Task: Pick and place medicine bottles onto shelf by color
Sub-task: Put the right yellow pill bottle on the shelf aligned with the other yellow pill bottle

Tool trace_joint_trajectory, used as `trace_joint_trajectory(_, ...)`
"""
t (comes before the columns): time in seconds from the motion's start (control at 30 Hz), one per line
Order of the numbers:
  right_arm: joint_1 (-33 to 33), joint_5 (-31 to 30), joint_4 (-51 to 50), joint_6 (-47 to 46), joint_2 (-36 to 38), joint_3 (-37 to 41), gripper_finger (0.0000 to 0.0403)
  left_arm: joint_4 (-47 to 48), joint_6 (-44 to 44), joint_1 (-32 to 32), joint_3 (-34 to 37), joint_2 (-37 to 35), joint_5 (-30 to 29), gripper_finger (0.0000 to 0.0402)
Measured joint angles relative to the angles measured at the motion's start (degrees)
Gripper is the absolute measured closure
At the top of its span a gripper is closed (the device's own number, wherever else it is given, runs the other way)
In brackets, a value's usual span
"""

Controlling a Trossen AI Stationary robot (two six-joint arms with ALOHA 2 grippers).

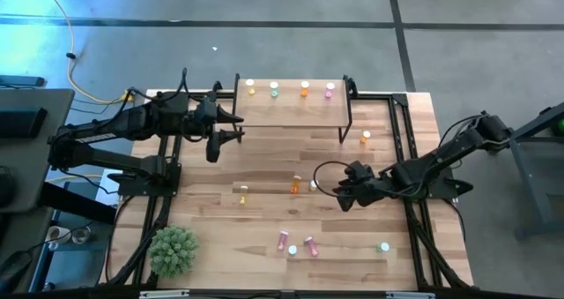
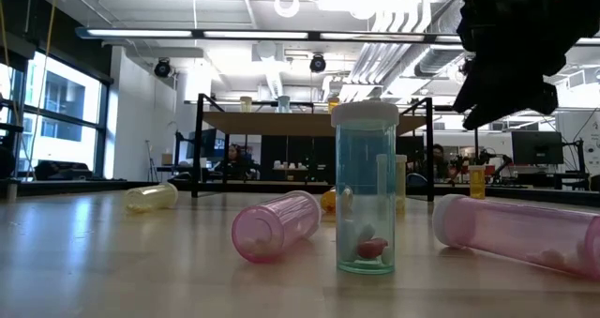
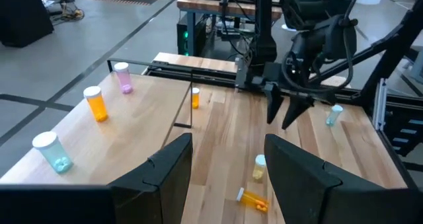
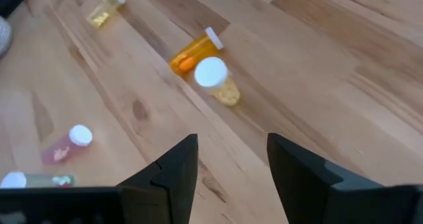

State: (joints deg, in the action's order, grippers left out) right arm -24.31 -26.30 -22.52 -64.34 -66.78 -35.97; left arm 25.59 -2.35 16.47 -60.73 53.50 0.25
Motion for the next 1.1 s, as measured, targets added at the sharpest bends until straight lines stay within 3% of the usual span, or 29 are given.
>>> trace_joint_trajectory(0.3,2.2,2.4,-0.5,-4.3,0.0,1.3,0.0231,-0.2,-0.5,0.0,0.0,0.9,-2.9,0.0222)
trace_joint_trajectory(0.63,2.6,3.0,-0.5,16.3,0.0,1.3,0.0224,-0.1,-3.8,0.0,0.0,3.2,-2.9,0.0222)
trace_joint_trajectory(0.87,2.6,2.8,-0.1,24.4,-0.8,1.3,0.0203,-0.2,-8.0,0.0,0.0,3.2,-2.9,0.0222)
trace_joint_trajectory(1.1,2.6,2.4,3.3,29.3,-6.0,1.3,0.0200,-0.2,-9.5,0.0,0.0,3.2,-2.8,0.0222)
